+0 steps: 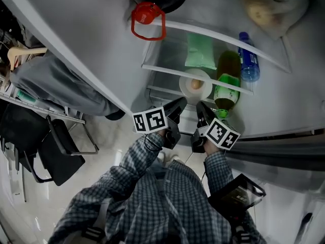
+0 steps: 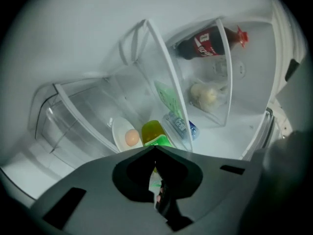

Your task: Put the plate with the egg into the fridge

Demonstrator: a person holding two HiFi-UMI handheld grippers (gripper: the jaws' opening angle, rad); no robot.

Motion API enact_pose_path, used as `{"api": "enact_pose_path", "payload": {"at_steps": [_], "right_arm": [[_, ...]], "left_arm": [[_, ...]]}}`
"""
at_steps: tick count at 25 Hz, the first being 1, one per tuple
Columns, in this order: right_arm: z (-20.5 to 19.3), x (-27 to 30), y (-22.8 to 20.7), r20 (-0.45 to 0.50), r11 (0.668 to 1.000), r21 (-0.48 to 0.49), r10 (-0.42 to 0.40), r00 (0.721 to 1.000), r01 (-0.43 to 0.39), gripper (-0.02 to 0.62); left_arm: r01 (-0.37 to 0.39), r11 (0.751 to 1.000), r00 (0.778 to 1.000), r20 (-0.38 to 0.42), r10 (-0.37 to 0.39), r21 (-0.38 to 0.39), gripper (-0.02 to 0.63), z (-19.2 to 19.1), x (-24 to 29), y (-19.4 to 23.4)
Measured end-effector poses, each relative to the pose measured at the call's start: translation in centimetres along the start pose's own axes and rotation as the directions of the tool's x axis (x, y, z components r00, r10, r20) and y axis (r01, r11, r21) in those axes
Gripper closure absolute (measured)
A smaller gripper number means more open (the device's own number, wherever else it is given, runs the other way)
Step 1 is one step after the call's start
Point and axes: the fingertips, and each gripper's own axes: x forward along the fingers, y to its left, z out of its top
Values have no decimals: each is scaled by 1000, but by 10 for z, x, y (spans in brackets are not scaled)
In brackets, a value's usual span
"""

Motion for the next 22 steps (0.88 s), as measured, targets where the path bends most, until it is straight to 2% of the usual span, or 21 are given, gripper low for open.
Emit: {"api": "enact_pose_path", "payload": {"at_steps": [4, 7, 9, 12, 14, 15, 17, 22], "right_arm": [[7, -16, 14, 61, 992, -125, 8, 998, 0, 591], [13, -27, 27, 99, 982, -188, 43, 994, -23, 591], [14, -33, 36, 109, 968, -248, 56, 992, -28, 591], [15, -42, 54, 136, 931, -364, 72, 988, -18, 591], [18, -49, 66, 170, 908, -420, 87, 982, -8, 591], [21, -53, 70, 193, 901, -434, 93, 977, 0, 591], [25, -58, 76, 235, 895, -445, 105, 966, 11, 591], [24, -71, 82, 258, 886, -464, 112, 960, 21, 591]], "left_arm": [[7, 985, 1000, -8, -6, 172, 600, 2, -12, -16], [18, 946, 1000, -5, -17, 324, 600, 3, -18, -33], [22, 895, 1000, 0, -25, 445, 600, 4, -21, -45], [8, 786, 1000, 8, -17, 618, 600, 3, -26, -61], [-1, 723, 1000, 13, -10, 690, 600, 2, -29, -69], [-1, 705, 1000, 13, -12, 709, 600, 0, -29, -72], [11, 694, 1000, 5, -20, 720, 600, -2, -32, -74], [-1, 706, 1000, -4, 6, 708, 600, -7, -46, -62]]}}
